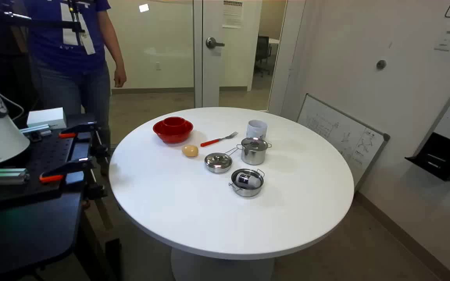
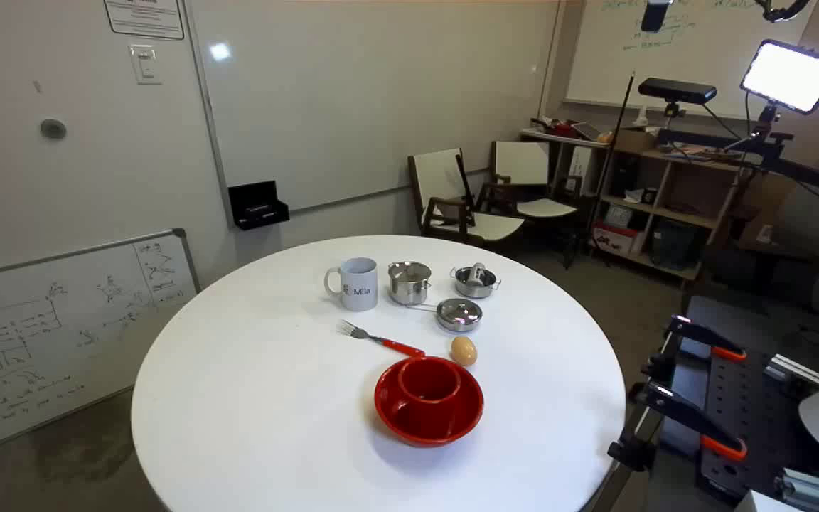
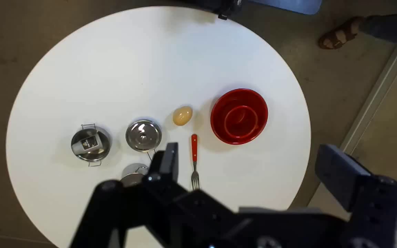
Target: Remove the gray object from the right silver pot and put it at the left side of the white cup
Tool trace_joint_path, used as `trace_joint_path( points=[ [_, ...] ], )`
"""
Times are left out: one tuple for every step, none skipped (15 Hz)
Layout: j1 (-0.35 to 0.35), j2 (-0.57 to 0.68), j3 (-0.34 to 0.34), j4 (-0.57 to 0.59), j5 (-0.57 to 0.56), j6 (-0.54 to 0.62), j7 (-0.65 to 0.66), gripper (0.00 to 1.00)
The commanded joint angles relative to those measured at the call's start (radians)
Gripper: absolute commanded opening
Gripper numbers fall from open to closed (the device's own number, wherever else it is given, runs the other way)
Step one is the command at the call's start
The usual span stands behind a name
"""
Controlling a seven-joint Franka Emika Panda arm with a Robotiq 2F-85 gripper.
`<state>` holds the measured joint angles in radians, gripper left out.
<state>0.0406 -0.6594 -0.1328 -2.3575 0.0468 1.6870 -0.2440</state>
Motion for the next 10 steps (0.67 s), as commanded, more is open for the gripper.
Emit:
trace_joint_path(
  points=[
    [-0.012, 0.002, 0.009, 0.003, 0.005, -0.003, -0.005, 1.0],
    [-0.018, 0.019, 0.014, -0.002, 0.005, 0.023, 0.015, 1.0],
    [-0.024, 0.029, 0.023, -0.004, -0.004, 0.039, 0.032, 1.0],
    [-0.025, 0.047, 0.028, -0.01, 0.0, 0.079, 0.043, 1.0],
    [-0.027, 0.07, 0.034, -0.017, 0.007, 0.121, 0.059, 1.0],
    [-0.029, 0.095, 0.038, -0.026, 0.015, 0.17, 0.081, 1.0],
    [-0.035, 0.127, 0.044, -0.034, 0.021, 0.224, 0.115, 1.0],
    [-0.035, 0.168, 0.05, -0.044, 0.033, 0.285, 0.149, 1.0],
    [-0.038, 0.206, 0.058, -0.047, 0.035, 0.337, 0.183, 1.0],
    [-0.04, 0.255, 0.061, -0.051, 0.053, 0.392, 0.222, 1.0]
  ],
)
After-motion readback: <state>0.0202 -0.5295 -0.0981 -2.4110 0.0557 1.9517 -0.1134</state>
